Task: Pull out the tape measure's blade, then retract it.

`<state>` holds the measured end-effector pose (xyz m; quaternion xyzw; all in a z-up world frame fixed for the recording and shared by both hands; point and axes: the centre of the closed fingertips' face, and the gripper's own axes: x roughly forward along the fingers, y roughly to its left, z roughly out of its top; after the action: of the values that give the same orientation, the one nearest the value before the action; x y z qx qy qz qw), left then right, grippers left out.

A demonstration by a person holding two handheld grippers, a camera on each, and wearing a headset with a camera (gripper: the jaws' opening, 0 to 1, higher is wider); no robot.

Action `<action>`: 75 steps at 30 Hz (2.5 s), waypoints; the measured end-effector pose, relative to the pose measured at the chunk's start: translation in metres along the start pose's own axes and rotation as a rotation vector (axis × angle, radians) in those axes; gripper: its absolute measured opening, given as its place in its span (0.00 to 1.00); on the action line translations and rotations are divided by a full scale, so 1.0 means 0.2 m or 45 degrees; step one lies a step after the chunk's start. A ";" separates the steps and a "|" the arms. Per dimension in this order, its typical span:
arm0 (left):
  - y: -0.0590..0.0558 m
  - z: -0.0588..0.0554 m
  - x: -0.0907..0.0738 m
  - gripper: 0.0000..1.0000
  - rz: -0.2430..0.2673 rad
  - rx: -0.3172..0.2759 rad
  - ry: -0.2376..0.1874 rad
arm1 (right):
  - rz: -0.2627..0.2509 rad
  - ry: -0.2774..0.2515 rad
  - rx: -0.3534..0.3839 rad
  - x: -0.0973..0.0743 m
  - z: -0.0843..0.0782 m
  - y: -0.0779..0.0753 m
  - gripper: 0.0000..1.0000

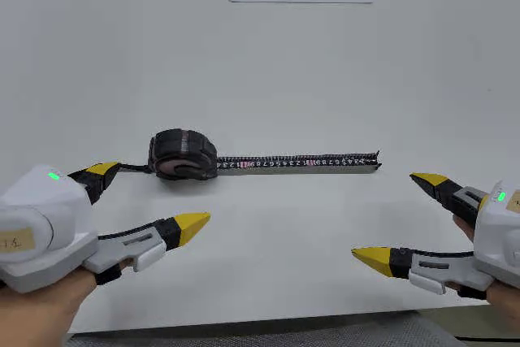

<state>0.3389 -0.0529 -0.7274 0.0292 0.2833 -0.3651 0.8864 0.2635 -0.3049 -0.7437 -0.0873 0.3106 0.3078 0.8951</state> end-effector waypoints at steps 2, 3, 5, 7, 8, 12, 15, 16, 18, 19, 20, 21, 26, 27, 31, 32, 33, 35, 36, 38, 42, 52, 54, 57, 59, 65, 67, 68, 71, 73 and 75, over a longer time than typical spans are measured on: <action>0.00 0.00 0.02 0.85 -0.003 -0.003 0.003 | 0.009 0.004 -0.005 0.00 0.00 0.00 0.87; -0.01 0.00 0.03 0.85 -0.006 -0.006 0.005 | 0.008 0.003 -0.009 0.00 0.00 -0.01 0.87; -0.01 0.01 0.05 0.85 -0.003 -0.012 0.005 | 0.018 0.006 -0.014 0.00 0.00 -0.03 0.86; -0.01 0.01 0.07 0.85 -0.009 -0.023 0.006 | 0.020 0.014 -0.020 0.00 0.00 -0.05 0.85; -0.01 0.02 0.08 0.85 -0.005 -0.025 0.001 | 0.023 0.018 -0.022 0.00 -0.01 -0.06 0.85; -0.04 0.01 0.12 0.84 -0.013 -0.049 0.005 | 0.029 0.027 -0.041 0.00 0.00 -0.11 0.84; -0.04 0.00 0.14 0.83 -0.011 -0.076 0.014 | 0.029 0.024 -0.047 0.00 0.01 -0.14 0.84; -0.04 0.00 0.14 0.83 -0.022 -0.091 0.011 | 0.029 0.024 -0.051 0.01 0.02 -0.14 0.84; -0.04 0.01 0.15 0.83 -0.016 -0.075 0.006 | 0.025 0.028 -0.057 0.01 0.03 -0.15 0.83; -0.04 0.01 0.16 0.83 -0.015 -0.079 0.010 | 0.024 0.027 -0.057 0.02 0.03 -0.16 0.83; -0.03 0.01 0.17 0.83 -0.012 -0.083 0.013 | 0.024 0.028 -0.059 0.02 0.03 -0.17 0.83; -0.03 0.01 0.17 0.83 -0.008 -0.093 0.009 | 0.024 0.030 -0.063 0.02 0.03 -0.17 0.83; -0.02 0.02 0.18 0.81 0.018 -0.123 -0.002 | 0.038 0.038 -0.071 0.03 0.04 -0.21 0.81; -0.02 0.02 0.19 0.82 0.023 -0.133 -0.005 | 0.046 0.041 -0.081 0.04 0.04 -0.22 0.80; -0.01 0.03 0.20 0.81 0.068 -0.145 -0.008 | 0.066 0.069 -0.110 0.05 0.04 -0.25 0.75; 0.00 0.03 0.20 0.80 0.087 -0.163 -0.017 | 0.080 0.074 -0.115 0.06 0.04 -0.26 0.73; 0.01 0.03 0.21 0.79 0.101 -0.168 -0.017 | 0.084 0.076 -0.122 0.06 0.04 -0.26 0.72; 0.01 0.03 0.22 0.79 0.121 -0.168 -0.013 | 0.106 0.094 -0.147 0.07 0.03 -0.27 0.69; 0.02 0.03 0.22 0.78 0.139 -0.170 -0.009 | 0.109 0.095 -0.152 0.07 0.03 -0.28 0.68; 0.02 0.03 0.23 0.78 0.149 -0.179 -0.007 | 0.133 0.108 -0.169 0.08 0.03 -0.29 0.64; 0.04 0.04 0.25 0.75 0.189 -0.222 -0.009 | 0.168 0.129 -0.212 0.11 0.03 -0.31 0.58; 0.08 0.04 0.27 0.70 0.268 -0.270 -0.015 | 0.242 0.183 -0.283 0.19 -0.01 -0.36 0.45; 0.09 0.04 0.28 0.70 0.282 -0.291 -0.018 | 0.253 0.187 -0.281 0.20 -0.02 -0.37 0.43; 0.10 0.04 0.29 0.70 0.305 -0.315 -0.025 | 0.263 0.198 -0.293 0.21 -0.02 -0.39 0.41; 0.10 0.05 0.29 0.71 0.311 -0.327 -0.032 | 0.274 0.199 -0.303 0.22 -0.01 -0.39 0.40; 0.12 0.04 0.30 0.68 0.346 -0.355 -0.034 | 0.337 0.205 -0.326 0.25 -0.01 -0.38 0.33; 0.12 0.04 0.30 0.67 0.357 -0.364 -0.035 | 0.353 0.215 -0.349 0.27 -0.02 -0.38 0.31; 0.12 0.04 0.30 0.66 0.360 -0.373 -0.038 | 0.359 0.216 -0.351 0.27 -0.02 -0.38 0.31; 0.13 0.04 0.30 0.65 0.364 -0.382 -0.034 | 0.373 0.222 -0.364 0.28 -0.02 -0.39 0.29; 0.13 0.04 0.30 0.64 0.369 -0.397 -0.034 | 0.377 0.226 -0.372 0.28 -0.02 -0.39 0.28; 0.13 0.04 0.31 0.65 0.376 -0.401 -0.033 | 0.398 0.227 -0.366 0.29 -0.02 -0.38 0.26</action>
<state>0.3954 -0.0738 -0.7572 -0.0731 0.3179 -0.1830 0.9274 0.3441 -0.3380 -0.7856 -0.1918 0.3510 0.4749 0.7839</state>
